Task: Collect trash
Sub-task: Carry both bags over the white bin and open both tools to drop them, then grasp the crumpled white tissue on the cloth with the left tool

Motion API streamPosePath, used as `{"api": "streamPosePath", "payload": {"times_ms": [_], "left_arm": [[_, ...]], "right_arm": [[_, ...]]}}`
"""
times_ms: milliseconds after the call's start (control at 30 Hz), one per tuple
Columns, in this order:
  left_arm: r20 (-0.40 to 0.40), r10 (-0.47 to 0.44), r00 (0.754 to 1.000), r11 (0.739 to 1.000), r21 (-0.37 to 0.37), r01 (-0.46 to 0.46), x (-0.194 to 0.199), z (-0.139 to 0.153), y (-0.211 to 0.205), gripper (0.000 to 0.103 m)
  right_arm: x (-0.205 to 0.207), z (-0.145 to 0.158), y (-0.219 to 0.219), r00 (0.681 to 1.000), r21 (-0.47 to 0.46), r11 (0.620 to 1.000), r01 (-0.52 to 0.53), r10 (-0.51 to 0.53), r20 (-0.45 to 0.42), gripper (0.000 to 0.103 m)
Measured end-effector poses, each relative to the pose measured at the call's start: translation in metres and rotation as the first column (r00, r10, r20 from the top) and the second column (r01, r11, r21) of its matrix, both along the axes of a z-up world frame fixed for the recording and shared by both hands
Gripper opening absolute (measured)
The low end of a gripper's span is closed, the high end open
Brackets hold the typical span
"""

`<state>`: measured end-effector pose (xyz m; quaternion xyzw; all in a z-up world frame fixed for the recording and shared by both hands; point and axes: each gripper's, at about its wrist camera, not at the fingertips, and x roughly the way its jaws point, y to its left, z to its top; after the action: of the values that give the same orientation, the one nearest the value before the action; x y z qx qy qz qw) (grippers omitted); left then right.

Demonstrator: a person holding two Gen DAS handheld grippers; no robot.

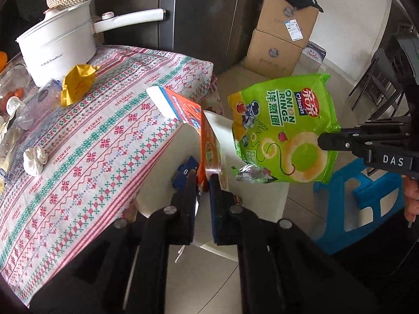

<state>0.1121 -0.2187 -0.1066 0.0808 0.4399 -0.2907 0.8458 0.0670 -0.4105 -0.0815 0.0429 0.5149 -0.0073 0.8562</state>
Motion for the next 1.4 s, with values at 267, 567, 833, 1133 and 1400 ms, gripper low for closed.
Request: {"api": "streamPosePath", "payload": {"times_ms": [267, 567, 833, 1133, 1400], "left_arm": [[0.005, 0.056, 0.998, 0.997, 0.051, -0.056, 0.000, 0.002, 0.009, 0.065], [0.041, 0.142, 0.989, 0.982, 0.117, -0.146, -0.009, 0.014, 0.040, 0.084], [0.069, 0.187, 0.980, 0.970, 0.146, -0.195, -0.013, 0.018, 0.062, 0.085], [0.072, 0.198, 0.977, 0.966, 0.151, -0.207, -0.015, 0.019, 0.068, 0.092], [0.072, 0.204, 0.976, 0.966, 0.149, -0.213, -0.014, 0.021, 0.071, 0.094]], "right_arm": [[0.004, -0.008, 0.002, 0.999, -0.003, 1.000, 0.001, -0.001, -0.033, 0.009], [0.014, -0.020, 0.013, 0.997, -0.001, 1.000, -0.013, 0.013, -0.082, 0.010], [0.022, -0.023, 0.032, 0.991, 0.083, 0.994, -0.074, 0.083, -0.109, 0.010], [0.028, -0.021, 0.035, 0.994, 0.056, 0.997, -0.057, 0.062, -0.090, 0.058], [0.027, -0.014, 0.037, 0.997, 0.050, 0.997, -0.058, 0.061, -0.055, 0.067]]}}
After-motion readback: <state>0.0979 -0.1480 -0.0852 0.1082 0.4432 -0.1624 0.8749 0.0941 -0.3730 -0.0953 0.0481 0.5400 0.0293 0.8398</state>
